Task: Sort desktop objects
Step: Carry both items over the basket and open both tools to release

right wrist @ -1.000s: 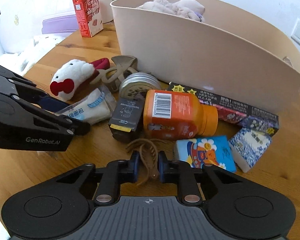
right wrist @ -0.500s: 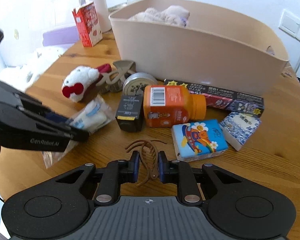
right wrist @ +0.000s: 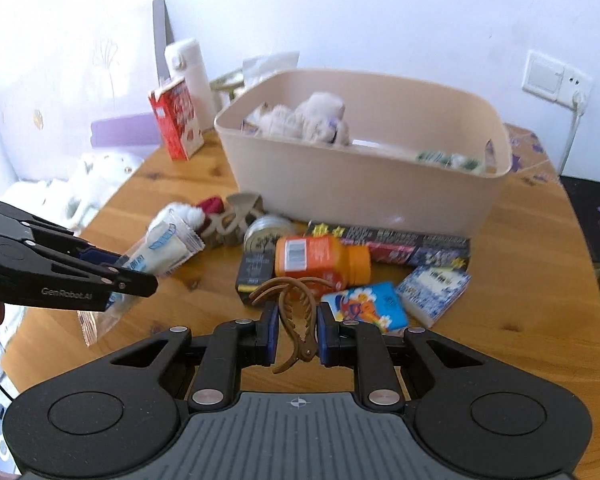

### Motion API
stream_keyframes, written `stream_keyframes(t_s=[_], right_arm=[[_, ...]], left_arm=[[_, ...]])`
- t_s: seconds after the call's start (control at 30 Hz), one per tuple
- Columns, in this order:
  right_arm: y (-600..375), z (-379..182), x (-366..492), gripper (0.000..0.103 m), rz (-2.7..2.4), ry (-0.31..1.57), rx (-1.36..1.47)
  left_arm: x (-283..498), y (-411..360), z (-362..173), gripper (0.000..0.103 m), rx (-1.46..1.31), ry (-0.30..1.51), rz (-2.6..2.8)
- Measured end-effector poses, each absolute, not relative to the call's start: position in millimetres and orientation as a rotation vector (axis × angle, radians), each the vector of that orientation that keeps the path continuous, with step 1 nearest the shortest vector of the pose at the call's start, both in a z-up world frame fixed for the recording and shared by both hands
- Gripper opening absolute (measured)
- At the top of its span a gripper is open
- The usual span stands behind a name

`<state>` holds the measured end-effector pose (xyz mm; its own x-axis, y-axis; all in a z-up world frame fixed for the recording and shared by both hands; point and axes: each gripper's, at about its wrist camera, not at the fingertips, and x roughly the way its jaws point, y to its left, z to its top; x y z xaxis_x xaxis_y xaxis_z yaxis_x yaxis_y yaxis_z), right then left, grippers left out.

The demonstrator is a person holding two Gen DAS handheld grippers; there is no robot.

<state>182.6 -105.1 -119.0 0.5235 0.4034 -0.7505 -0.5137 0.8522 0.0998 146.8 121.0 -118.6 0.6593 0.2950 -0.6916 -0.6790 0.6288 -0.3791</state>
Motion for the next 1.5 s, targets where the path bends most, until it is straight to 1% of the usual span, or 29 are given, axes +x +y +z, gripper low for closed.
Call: stream_keyframes(t_s=[0.43,0.9,1.13,1.27,1.5], right_arm=[[-123,-59,205,0.018,0.527,0.718,-0.105],[-119,-28,253,0.018,0.516,0.607,-0.172],[-112,-28,289,0.018,0.501,0.58,-0.207],[-111,-36,311,0.018,0.48,0.58,-0.201],[-107,-55,344,0.018,0.464,0.612,-0.187]], left_arm=[[149,138,-70,0.025,-0.635,0.509,0.616],[191,185,-25,0.025,-0.573,0.406,0.645],[225,216,-13,0.025,-0.55,0.406,0.669],[242,232,-11,0.026,-0.526,0.421,0.695],[254,278,-17,0.026,-0.57,0.442,0.817]])
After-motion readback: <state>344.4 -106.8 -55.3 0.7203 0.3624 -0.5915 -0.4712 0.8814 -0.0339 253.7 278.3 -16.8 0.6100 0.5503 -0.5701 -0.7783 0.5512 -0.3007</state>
